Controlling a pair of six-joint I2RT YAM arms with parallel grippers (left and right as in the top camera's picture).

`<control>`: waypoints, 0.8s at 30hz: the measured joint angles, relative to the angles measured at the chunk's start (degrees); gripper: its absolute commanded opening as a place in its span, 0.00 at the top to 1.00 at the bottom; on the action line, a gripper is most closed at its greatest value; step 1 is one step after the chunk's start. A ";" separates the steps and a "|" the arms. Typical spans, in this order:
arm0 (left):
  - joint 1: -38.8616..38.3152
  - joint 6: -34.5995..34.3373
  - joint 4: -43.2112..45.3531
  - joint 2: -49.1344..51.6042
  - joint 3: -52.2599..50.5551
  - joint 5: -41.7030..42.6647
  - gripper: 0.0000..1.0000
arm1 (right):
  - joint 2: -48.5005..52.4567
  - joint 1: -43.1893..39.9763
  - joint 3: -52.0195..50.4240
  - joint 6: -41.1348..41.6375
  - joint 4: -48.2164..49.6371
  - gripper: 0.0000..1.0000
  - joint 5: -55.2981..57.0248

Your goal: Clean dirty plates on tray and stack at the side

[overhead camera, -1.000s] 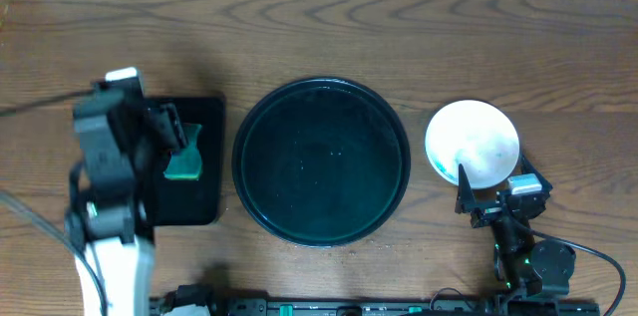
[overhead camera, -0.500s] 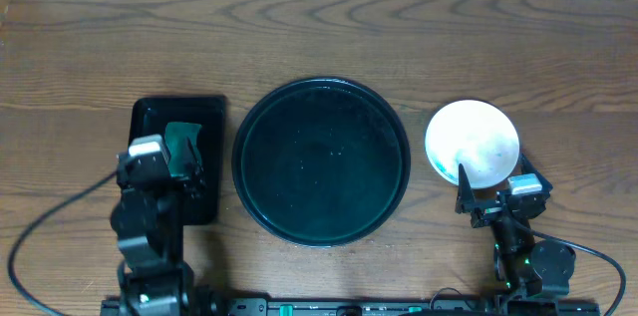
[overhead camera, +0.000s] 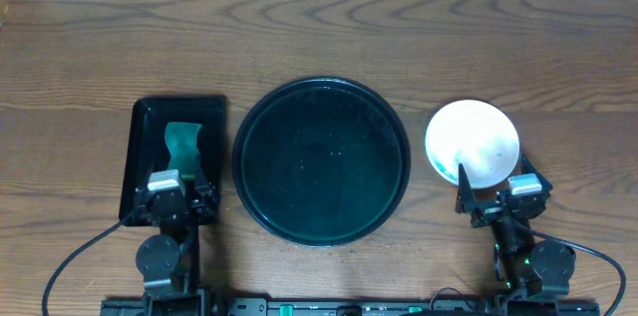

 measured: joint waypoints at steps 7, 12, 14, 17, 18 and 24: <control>-1.75 1.27 -2.45 -1.36 -0.50 -0.50 0.27 | 0.00 0.00 0.00 0.00 0.00 0.01 0.00; -1.75 1.44 -2.64 -1.40 -0.44 -0.31 0.27 | 0.00 0.00 0.00 0.00 -0.02 0.01 0.00; -1.75 1.44 -2.64 -1.40 -0.44 -0.31 0.27 | 0.00 0.00 0.00 0.00 -0.02 0.01 0.00; -1.75 1.44 -2.64 -1.40 -0.44 -0.31 0.27 | 0.00 0.00 0.00 0.00 -0.02 0.01 0.00; -1.75 1.44 -2.64 -1.40 -0.44 -0.31 0.27 | 0.00 0.00 0.00 0.00 -0.02 0.01 0.00; -1.75 1.44 -2.64 -1.40 -0.44 -0.31 0.27 | 0.00 0.00 0.00 0.00 -0.02 0.01 0.00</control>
